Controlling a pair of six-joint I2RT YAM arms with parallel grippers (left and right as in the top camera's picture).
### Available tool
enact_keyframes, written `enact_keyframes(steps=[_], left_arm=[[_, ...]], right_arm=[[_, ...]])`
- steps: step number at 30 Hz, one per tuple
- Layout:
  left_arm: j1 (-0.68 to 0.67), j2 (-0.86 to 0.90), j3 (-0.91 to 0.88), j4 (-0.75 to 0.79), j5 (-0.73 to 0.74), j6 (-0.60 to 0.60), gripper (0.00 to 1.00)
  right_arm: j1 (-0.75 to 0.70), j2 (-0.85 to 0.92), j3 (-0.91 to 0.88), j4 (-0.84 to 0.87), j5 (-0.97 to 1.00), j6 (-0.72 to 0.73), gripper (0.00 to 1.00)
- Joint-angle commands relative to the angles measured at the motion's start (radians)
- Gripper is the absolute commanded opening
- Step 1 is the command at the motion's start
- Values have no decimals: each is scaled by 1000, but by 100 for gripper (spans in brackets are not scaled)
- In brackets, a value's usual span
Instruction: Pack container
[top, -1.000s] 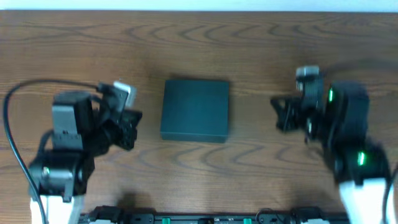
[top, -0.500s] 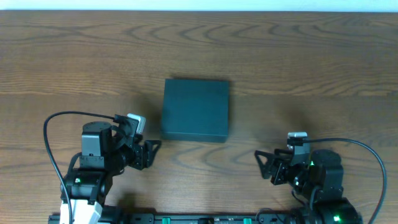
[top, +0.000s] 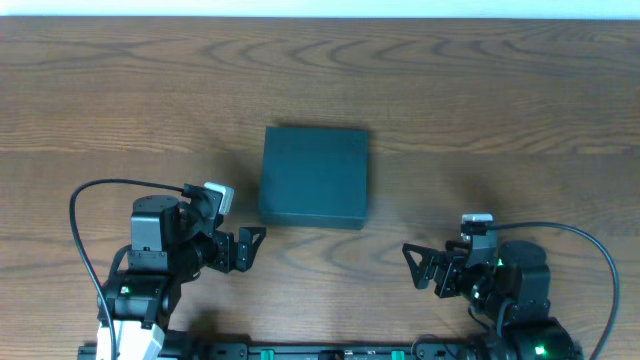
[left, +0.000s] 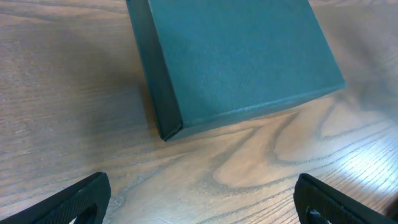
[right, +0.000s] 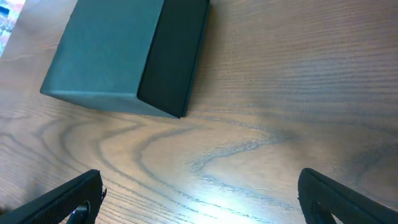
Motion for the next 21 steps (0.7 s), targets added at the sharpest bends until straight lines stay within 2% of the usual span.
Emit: enact_keyframes(steps=[1, 8, 14, 16, 21], left_arm=[[-2, -4, 0, 0, 8, -4, 95], [-2, -4, 0, -26, 8, -4, 95], [-3, -3, -3, -21, -127, 4, 95], [-10, -45, -19, -4, -202, 3, 95], [-9, -210, -136, 101, -281, -24, 95]], right_arm=[[8, -4, -7, -1, 3, 13, 99], [8, -4, -7, 0, 3, 13, 99], [8, -4, -7, -1, 3, 13, 99], [8, -4, -7, -1, 3, 13, 99], [8, -4, -7, -1, 3, 13, 99]])
